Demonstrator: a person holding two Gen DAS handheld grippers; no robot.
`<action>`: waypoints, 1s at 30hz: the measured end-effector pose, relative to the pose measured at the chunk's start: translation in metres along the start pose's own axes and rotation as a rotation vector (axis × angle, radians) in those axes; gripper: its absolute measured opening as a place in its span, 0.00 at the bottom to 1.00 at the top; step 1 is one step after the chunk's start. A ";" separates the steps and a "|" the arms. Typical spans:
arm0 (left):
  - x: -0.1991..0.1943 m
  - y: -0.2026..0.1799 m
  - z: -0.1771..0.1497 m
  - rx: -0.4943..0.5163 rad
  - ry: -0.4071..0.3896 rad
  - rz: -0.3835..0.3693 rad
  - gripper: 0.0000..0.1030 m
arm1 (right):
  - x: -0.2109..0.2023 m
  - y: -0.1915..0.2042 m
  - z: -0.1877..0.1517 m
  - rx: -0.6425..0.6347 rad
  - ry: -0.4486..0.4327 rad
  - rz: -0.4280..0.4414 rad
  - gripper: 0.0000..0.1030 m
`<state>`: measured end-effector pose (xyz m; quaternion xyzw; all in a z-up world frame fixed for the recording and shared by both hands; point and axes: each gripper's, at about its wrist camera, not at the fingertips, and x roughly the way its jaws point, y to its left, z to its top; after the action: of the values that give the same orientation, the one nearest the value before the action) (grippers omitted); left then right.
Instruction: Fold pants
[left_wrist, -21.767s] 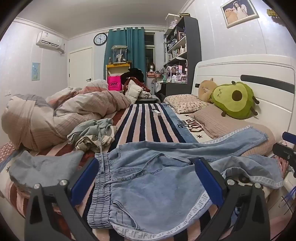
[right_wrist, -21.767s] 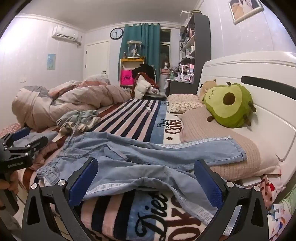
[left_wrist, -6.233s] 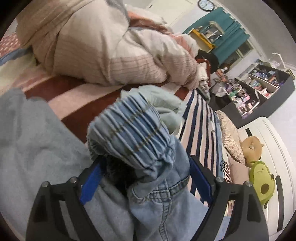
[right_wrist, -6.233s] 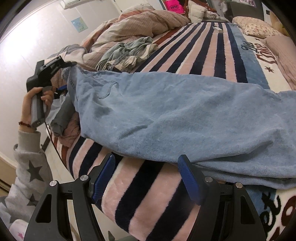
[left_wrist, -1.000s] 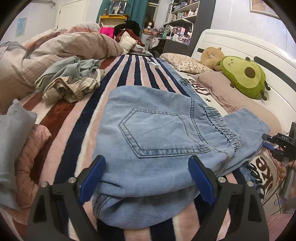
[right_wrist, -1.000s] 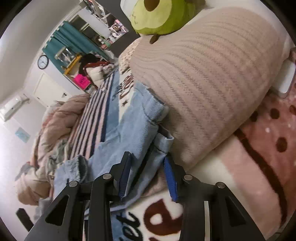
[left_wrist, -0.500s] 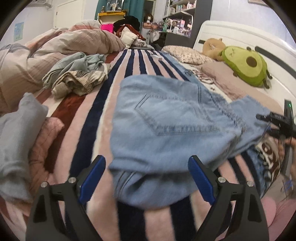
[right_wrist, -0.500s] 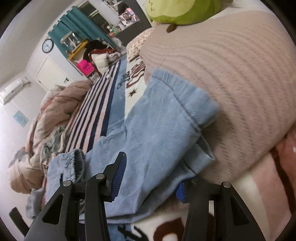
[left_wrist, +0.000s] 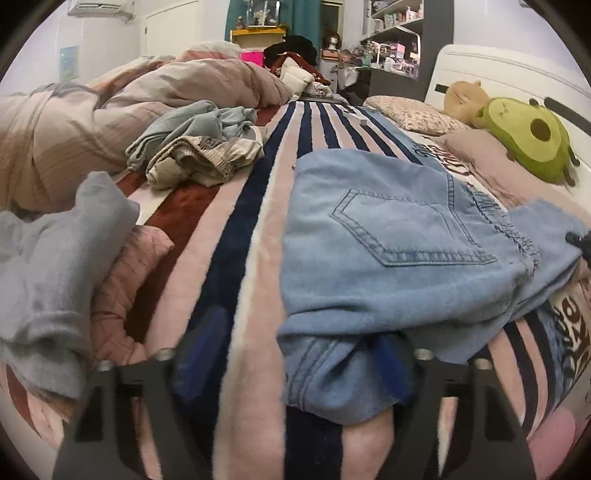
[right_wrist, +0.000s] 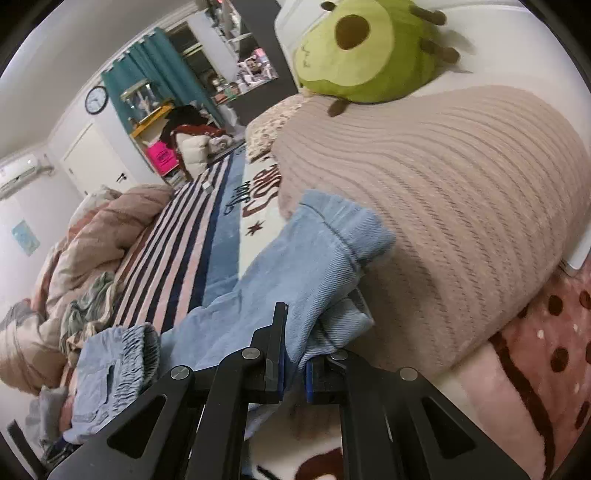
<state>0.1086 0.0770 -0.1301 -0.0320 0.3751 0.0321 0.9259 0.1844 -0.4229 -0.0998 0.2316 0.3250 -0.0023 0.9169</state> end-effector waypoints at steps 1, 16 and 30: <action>0.001 -0.001 -0.001 0.006 -0.001 0.007 0.57 | 0.001 -0.002 0.000 0.009 0.003 0.001 0.02; -0.035 0.006 0.002 -0.061 -0.055 -0.047 0.62 | -0.011 0.022 0.007 -0.046 -0.028 0.049 0.02; -0.069 0.014 0.025 -0.115 -0.132 -0.209 0.68 | -0.005 0.245 -0.015 -0.401 0.072 0.424 0.02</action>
<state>0.0747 0.0909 -0.0645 -0.1217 0.3056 -0.0412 0.9434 0.2093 -0.1989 -0.0030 0.1082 0.2958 0.2618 0.9123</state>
